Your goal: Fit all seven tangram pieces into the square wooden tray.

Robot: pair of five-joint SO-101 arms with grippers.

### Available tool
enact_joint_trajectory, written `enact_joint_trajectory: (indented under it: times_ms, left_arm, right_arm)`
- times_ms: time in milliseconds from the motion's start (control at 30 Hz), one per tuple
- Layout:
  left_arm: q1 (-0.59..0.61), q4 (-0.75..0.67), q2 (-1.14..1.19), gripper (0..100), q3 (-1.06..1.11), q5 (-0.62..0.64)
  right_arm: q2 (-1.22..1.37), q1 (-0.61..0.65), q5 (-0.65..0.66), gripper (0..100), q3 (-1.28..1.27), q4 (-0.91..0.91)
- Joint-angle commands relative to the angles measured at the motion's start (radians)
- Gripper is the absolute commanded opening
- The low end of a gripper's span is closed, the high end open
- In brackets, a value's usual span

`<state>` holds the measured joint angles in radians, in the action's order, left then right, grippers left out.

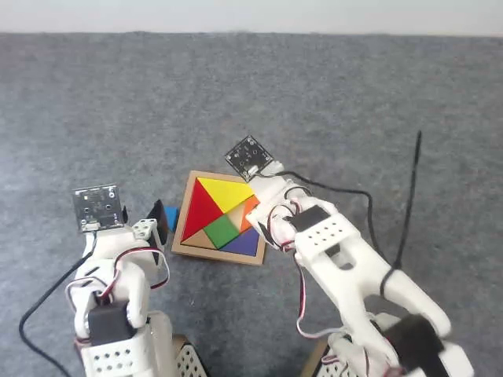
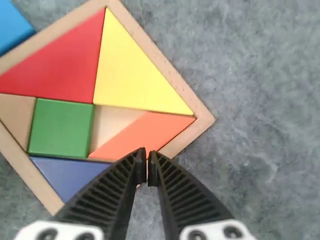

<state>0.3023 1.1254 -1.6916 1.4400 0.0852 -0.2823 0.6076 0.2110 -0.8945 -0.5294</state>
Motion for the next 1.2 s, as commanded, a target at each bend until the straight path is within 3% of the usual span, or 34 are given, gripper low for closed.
enact_joint_trajectory:
  times_ms: [0, 333, 800, 967, 1167]
  left_arm:
    - [0.002, -0.026, -0.011, 21, -0.004, 0.012]
    - [0.005, -0.057, 0.078, 21, -0.033, 0.012]
    - [0.009, -0.144, 1.281, 24, -0.533, -0.025]
    - [0.011, -0.138, 1.53, 26, -0.7, -0.029]
    - [0.005, -0.103, 1.656, 26, -0.791, -0.094]
  right_arm:
    - [0.039, -0.01, 0.008, 0.7, 0.02, 0.036]
    - [-0.065, -0.193, 0.003, 0.7, 0.017, -0.074]
    - [-0.076, -0.24, 0.009, 0.7, -0.046, -0.071]
    - [-0.076, -0.24, 0.011, 0.7, -0.046, -0.07]
    - [-0.076, -0.24, 0.011, 0.7, -0.046, -0.067]
